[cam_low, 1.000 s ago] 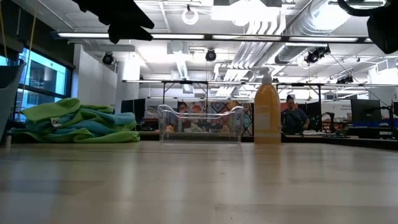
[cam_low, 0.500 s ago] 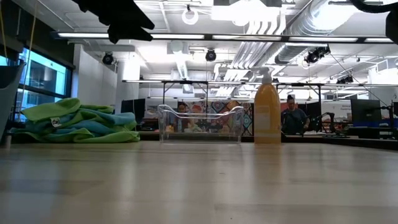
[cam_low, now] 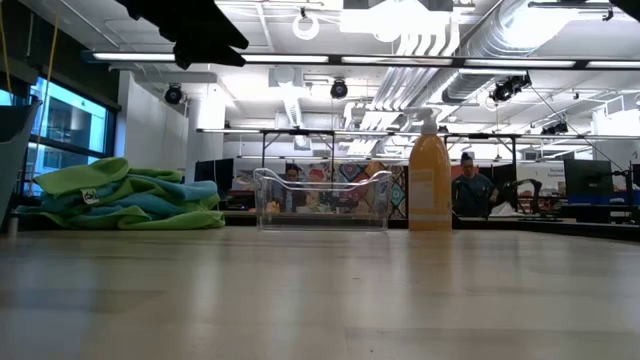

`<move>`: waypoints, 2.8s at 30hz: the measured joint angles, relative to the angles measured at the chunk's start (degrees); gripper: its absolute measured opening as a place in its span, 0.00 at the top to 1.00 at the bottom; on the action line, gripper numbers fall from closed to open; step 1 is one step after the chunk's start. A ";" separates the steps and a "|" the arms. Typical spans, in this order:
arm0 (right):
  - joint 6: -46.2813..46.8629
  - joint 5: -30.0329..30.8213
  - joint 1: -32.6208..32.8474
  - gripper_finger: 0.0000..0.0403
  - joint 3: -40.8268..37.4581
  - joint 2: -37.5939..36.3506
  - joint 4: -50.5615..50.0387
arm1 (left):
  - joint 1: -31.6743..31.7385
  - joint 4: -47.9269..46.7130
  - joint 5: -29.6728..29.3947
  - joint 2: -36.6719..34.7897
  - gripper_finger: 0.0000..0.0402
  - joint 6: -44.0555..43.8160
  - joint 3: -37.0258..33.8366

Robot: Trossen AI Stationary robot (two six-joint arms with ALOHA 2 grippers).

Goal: Sort microfiber towel by color & place in baskets
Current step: Put the blue microfiber towel into the transparent bin

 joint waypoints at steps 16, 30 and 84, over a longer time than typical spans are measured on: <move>-33.35 22.17 -17.33 1.00 30.85 -0.07 -13.36 | 0.00 12.27 0.00 -0.37 0.51 12.25 7.23; -64.46 16.45 -34.98 1.00 35.80 0.66 17.05 | -0.11 17.72 10.62 0.00 0.47 8.91 13.10; -72.01 8.11 -40.86 0.84 35.75 2.08 34.44 | 1.11 10.64 21.12 14.59 0.99 9.86 18.58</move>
